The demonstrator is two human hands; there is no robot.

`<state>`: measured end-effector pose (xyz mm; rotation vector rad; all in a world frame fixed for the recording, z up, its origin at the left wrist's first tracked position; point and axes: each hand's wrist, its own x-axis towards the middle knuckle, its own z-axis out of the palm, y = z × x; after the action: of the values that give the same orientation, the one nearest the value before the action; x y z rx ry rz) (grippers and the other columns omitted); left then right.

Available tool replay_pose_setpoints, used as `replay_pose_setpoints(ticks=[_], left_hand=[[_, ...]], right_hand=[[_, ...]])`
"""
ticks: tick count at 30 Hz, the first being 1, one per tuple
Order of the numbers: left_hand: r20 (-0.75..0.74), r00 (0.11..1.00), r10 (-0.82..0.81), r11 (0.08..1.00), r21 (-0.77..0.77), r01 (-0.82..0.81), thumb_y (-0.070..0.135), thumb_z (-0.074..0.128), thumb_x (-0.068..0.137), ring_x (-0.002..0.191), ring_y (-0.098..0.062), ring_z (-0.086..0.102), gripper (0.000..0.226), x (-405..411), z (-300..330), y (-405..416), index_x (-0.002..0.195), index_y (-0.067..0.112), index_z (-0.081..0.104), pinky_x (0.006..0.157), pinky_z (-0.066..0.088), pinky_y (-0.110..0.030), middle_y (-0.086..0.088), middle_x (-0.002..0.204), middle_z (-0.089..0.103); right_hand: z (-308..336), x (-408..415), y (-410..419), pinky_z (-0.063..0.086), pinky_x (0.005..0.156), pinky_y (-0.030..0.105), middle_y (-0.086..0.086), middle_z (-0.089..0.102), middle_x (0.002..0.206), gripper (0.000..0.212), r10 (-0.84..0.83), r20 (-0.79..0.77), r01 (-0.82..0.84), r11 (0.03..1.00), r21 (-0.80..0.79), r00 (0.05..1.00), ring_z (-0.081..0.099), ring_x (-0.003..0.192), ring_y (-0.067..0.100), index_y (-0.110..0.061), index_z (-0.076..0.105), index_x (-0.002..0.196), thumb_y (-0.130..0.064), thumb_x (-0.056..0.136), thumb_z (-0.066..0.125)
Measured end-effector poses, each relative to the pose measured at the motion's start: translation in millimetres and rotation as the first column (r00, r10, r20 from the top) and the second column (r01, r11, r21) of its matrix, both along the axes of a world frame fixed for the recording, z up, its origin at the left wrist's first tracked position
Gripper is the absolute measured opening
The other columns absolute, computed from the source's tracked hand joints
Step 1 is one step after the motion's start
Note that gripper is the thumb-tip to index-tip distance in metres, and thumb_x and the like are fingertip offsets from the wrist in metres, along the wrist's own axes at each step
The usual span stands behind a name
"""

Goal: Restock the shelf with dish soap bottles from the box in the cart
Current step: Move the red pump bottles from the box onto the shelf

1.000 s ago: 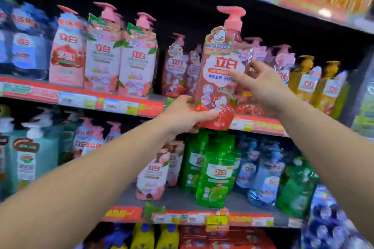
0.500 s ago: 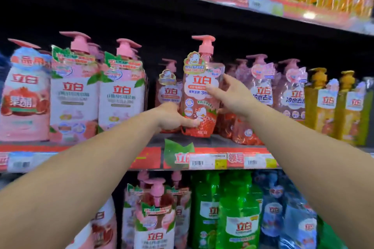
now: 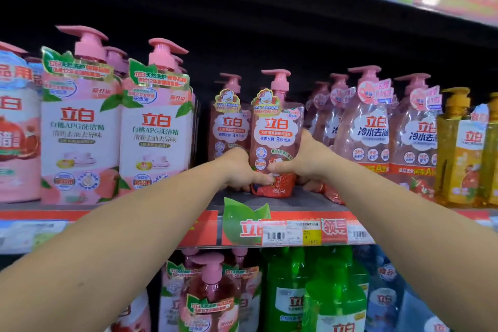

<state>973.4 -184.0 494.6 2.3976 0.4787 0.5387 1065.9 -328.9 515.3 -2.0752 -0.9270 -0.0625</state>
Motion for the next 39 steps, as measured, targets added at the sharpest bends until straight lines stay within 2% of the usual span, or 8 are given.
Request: replay_pose_setpoints(ticks=[2, 4, 8, 12, 17, 21, 33, 39], left_hand=[[0.011, 1.0, 0.02, 0.999, 0.036, -0.02, 0.048, 0.083, 0.069, 0.071, -0.022, 0.069, 0.052, 3, 0, 0, 0.099, 0.008, 0.067, 0.068, 0.056, -0.032, -0.009, 0.081, 0.073], [0.003, 0.999, 0.037, 0.995, 0.097, -0.037, 0.051, 0.082, 0.068, 0.083, -0.026, 0.072, 0.054, 6, -1, 2, 0.097, 0.007, 0.068, 0.08, 0.059, -0.038, -0.009, 0.088, 0.074], [-0.071, 0.997, 0.042, 0.978, 0.209, -0.026, 0.025, 0.083, 0.075, 0.102, -0.026, 0.068, 0.043, 5, 2, 5, 0.109, 0.005, 0.067, 0.093, 0.053, -0.042, -0.009, 0.107, 0.073], [-0.146, 0.979, 0.144, 0.92, 0.384, -0.078, 0.027, 0.076, 0.082, 0.119, -0.024, 0.056, 0.062, -8, 3, 10, 0.137, 0.011, 0.052, 0.103, 0.045, -0.033, -0.008, 0.132, 0.059], [-0.175, 0.959, 0.224, 0.893, 0.43, -0.13, 0.032, 0.071, 0.085, 0.118, -0.025, 0.054, 0.056, -11, -1, 18, 0.134, 0.013, 0.052, 0.101, 0.045, -0.031, -0.008, 0.133, 0.056], [-0.156, 0.956, 0.247, 0.88, 0.448, -0.154, 0.035, 0.069, 0.087, 0.121, -0.025, 0.053, 0.056, -8, -4, 21, 0.136, 0.016, 0.05, 0.102, 0.044, -0.031, -0.006, 0.138, 0.052], [-0.122, 0.954, 0.275, 0.871, 0.451, -0.193, 0.036, 0.069, 0.087, 0.12, -0.024, 0.053, 0.054, -8, -8, 19, 0.135, 0.018, 0.051, 0.101, 0.042, -0.029, -0.006, 0.135, 0.054], [-0.152, 0.943, 0.296, 0.882, 0.422, -0.209, 0.036, 0.069, 0.088, 0.122, -0.024, 0.052, 0.056, -11, -9, 13, 0.136, 0.016, 0.05, 0.103, 0.042, -0.03, -0.007, 0.136, 0.053]], right_hand=[[-6, 2, 4, 0.059, 0.052, 0.038, 0.012, 0.059, 0.113, 0.082, -0.054, -0.057, 0.051, 0.997, -0.06, 0.997, 0.069, 0.068, 0.029, -0.022, 0.026, 0.13, -0.039, 0.073, 0.082], [-10, 4, 7, 0.06, 0.053, 0.039, 0.014, 0.058, 0.112, 0.076, -0.069, -0.075, 0.066, 0.997, -0.034, 0.995, 0.068, 0.062, 0.029, -0.019, 0.028, 0.128, -0.04, 0.077, 0.079], [-7, 13, 16, 0.061, 0.062, 0.049, 0.016, 0.051, 0.123, 0.075, -0.132, -0.076, 0.129, 0.991, -0.041, 0.988, 0.07, 0.076, 0.037, -0.012, 0.028, 0.131, -0.04, 0.08, 0.075], [-3, 28, 29, 0.059, 0.071, 0.053, 0.017, 0.047, 0.134, 0.082, -0.15, -0.128, 0.143, 0.988, -0.063, 0.98, 0.066, 0.095, 0.042, -0.007, 0.025, 0.135, -0.038, 0.079, 0.077], [-5, 45, 42, 0.059, 0.062, 0.052, 0.015, 0.046, 0.135, 0.075, -0.1, -0.168, 0.099, 0.995, -0.017, 0.981, 0.062, 0.102, 0.045, -0.011, 0.028, 0.132, -0.035, 0.081, 0.076], [-6, 53, 52, 0.06, 0.065, 0.052, 0.013, 0.046, 0.133, 0.074, -0.092, -0.133, 0.091, 0.996, -0.013, 0.987, 0.058, 0.109, 0.042, -0.012, 0.03, 0.131, -0.038, 0.079, 0.077], [-7, 63, 58, 0.06, 0.067, 0.042, 0.011, 0.046, 0.131, 0.072, -0.064, -0.136, 0.061, 0.998, -0.03, 0.989, 0.058, 0.109, 0.036, -0.015, 0.028, 0.133, -0.038, 0.083, 0.073], [-13, 65, 60, 0.057, 0.084, 0.051, 0.011, 0.046, 0.138, 0.088, -0.045, -0.12, 0.045, 0.999, -0.003, 0.992, 0.055, 0.114, 0.036, -0.018, 0.014, 0.148, -0.038, 0.085, 0.071]])
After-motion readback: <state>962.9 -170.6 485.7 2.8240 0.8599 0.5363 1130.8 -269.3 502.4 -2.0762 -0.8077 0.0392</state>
